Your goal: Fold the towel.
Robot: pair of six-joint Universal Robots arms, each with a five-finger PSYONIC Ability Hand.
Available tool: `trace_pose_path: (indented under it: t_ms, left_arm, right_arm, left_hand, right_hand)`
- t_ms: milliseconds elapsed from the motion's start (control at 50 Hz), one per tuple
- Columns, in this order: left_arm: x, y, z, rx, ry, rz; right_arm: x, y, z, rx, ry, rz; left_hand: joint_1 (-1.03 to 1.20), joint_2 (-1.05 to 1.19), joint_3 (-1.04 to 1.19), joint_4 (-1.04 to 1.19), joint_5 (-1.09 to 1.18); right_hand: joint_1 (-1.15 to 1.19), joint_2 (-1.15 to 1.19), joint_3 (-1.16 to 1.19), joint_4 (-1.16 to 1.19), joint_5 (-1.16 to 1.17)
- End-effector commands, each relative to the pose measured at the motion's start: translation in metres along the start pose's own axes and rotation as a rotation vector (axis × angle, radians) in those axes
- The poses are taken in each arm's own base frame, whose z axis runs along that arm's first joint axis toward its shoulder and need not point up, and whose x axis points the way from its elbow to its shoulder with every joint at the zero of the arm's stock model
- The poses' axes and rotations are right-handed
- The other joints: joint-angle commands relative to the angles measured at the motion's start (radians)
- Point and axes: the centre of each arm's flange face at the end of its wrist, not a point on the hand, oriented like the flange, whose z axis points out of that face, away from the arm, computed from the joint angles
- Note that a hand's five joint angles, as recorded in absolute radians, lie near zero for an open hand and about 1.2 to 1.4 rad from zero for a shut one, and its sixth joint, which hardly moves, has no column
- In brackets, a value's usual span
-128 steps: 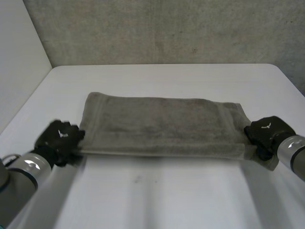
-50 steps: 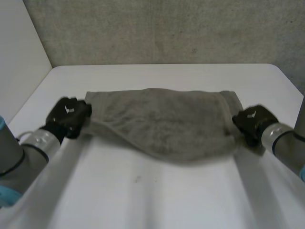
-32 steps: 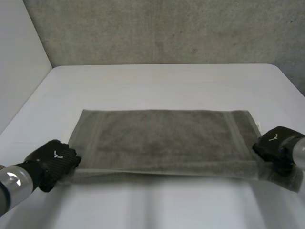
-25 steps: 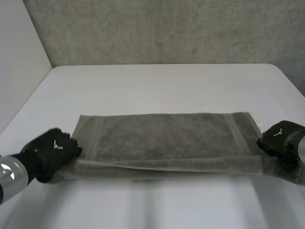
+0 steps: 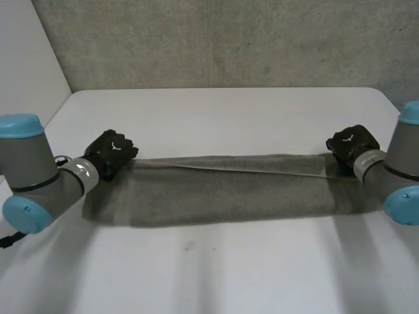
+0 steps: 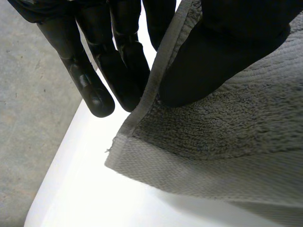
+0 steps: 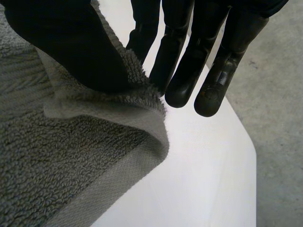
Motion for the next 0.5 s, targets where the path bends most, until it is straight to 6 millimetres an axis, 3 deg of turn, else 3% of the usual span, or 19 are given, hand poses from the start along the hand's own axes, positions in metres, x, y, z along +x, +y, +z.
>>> trace_pose_path:
  t_ms: [20,40,60,80,100,120,240,340,400,500]
  left_arm:
    - [0.001,0.006,0.024,0.02,-0.017,0.016]
    - [0.001,0.006,0.024,0.021,-0.017,0.016]
    - [0.004,0.006,0.027,0.029,-0.018,0.021]
    - [0.003,0.004,0.03,0.044,-0.03,0.034]
    - [0.003,0.004,0.03,0.044,-0.03,0.034]
    - [0.001,0.002,0.033,0.061,-0.047,0.042]
    - [-0.014,-0.011,0.036,0.133,-0.136,0.08]
    - [-0.029,-0.03,0.027,0.172,-0.181,0.087]
    - [-0.038,-0.04,0.019,0.193,-0.197,0.04]
    - [-0.044,-0.052,0.001,0.214,-0.2,-0.08]
  right_arm:
    - [-0.009,0.003,0.025,0.015,0.028,-0.019]
    - [-0.009,0.002,0.027,0.02,0.031,-0.019]
    - [-0.008,0.0,0.028,0.024,0.042,-0.016]
    - [-0.007,0.0,0.028,0.025,0.042,-0.016]
    - [-0.005,-0.002,0.03,0.027,0.061,-0.011]
    - [-0.005,-0.002,0.03,0.027,0.061,-0.011]
    - [0.025,-0.021,0.023,0.056,0.207,0.048]
    - [0.05,-0.044,-0.003,0.119,0.251,0.151]
    - [0.055,-0.05,-0.012,0.136,0.259,0.161]
    - [0.068,-0.072,-0.046,0.204,0.26,0.16]
  left_hand:
    - [0.154,0.141,0.142,0.141,0.143]
    - [0.153,0.14,0.142,0.141,0.142]
    - [-0.268,-0.281,-0.279,-0.28,-0.279]
    - [-0.81,-0.823,-0.821,-0.822,-0.821]
    - [-0.815,-0.828,-0.827,-0.828,-0.827]
    - [-1.03,-1.044,-1.042,-1.043,-1.042]
    - [-1.03,-1.044,-1.042,-1.043,-1.042]
    - [-1.03,-1.044,-1.042,-1.043,-1.042]
    - [-1.03,-1.044,-1.042,-1.043,-1.042]
    - [-1.03,-1.044,-1.042,-1.043,-1.042]
  right_hand:
    - [0.432,0.214,0.21,0.202,0.228]
    - [0.432,0.214,0.21,0.202,0.228]
    - [-0.137,-0.355,-0.359,-0.367,-0.34]
    - [-0.143,-0.36,-0.365,-0.372,-0.346]
    - [-0.727,-0.945,-0.949,-0.957,-0.93]
    - [-0.733,-0.95,-0.955,-0.962,-0.936]
    - [-0.79,-1.008,-1.012,-1.02,-0.994]
    - [-0.79,-1.008,-1.012,-1.02,-0.994]
    - [-0.79,-1.008,-1.012,-1.02,-0.994]
    - [-0.79,-1.008,-1.012,-1.02,-0.994]
